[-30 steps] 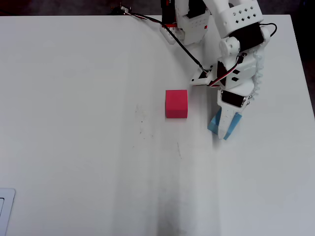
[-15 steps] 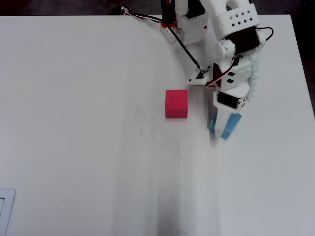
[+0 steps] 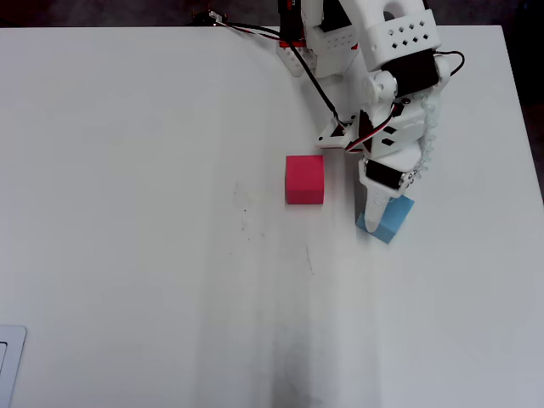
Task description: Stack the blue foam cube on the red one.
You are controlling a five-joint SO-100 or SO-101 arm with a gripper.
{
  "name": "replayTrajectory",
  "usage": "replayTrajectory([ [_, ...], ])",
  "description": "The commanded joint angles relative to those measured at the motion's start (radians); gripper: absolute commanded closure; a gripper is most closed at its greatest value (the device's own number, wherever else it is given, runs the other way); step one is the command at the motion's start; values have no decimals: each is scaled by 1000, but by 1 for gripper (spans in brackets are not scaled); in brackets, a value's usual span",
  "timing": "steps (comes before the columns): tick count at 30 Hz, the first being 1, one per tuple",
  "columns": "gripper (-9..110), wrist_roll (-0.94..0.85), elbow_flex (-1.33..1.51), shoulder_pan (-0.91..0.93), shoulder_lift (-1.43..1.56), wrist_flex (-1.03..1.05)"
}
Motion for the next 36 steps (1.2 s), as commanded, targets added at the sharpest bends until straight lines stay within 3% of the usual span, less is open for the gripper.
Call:
replayTrajectory([
  [1, 76, -6, -3, 3, 25, 2],
  [14, 79, -17, 0, -2, 58, -15],
  [28, 81, -137, -78, -11, 376, 140],
  [33, 82, -397, -38, -29, 601, 233],
  [34, 82, -575, -21, -31, 707, 284],
  [36, 82, -652, -20, -29, 746, 324],
])
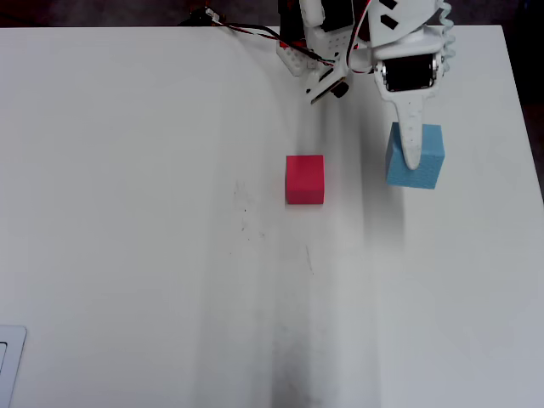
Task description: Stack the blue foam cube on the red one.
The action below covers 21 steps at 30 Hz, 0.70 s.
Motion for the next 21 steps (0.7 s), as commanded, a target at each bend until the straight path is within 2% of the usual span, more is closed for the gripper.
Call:
replayTrajectory([
  [1, 82, -160, -11, -6, 89, 38],
  [4, 81, -282, -23, 40, 156, 130],
  [10, 82, -403, -31, 147, 267, 249],
  [21, 82, -462, -28, 365, 229, 350],
])
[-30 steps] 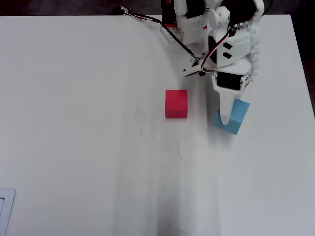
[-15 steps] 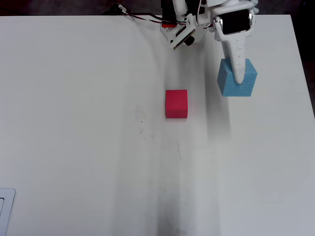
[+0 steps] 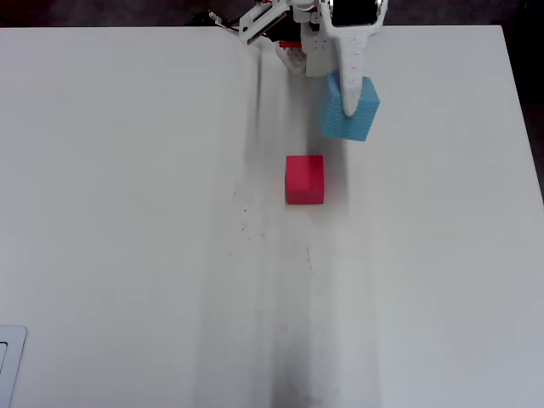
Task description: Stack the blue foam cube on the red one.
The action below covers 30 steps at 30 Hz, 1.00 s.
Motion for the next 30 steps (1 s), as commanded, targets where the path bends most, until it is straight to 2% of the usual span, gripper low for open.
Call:
replayTrajectory([
  [1, 82, -11, -29, 51, -46, 8],
  [16, 82, 2, -130, 115, -380, -8],
  [30, 82, 5, -150, 117, -532, -51],
])
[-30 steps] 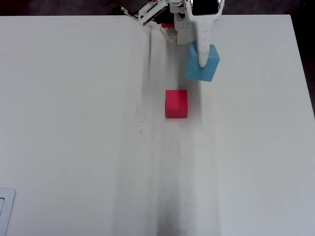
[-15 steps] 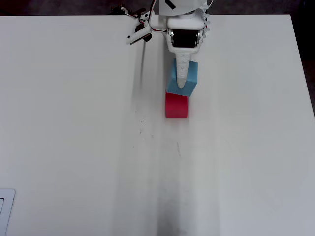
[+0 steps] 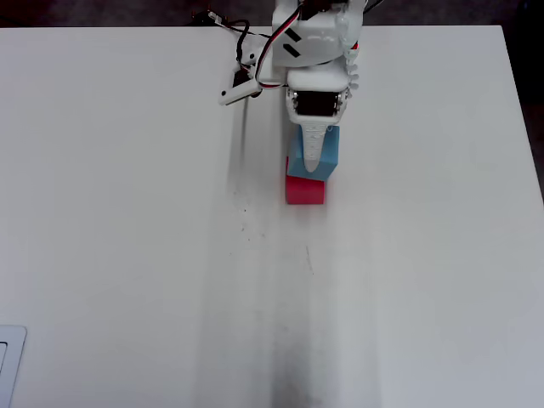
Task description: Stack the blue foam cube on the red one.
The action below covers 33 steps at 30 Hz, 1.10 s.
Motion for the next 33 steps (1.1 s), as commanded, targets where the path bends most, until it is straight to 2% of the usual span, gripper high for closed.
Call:
replayTrajectory([
  [1, 83, 3, -55, 5, -14, -14],
  [33, 83, 3, 86, 54, -61, -89],
])
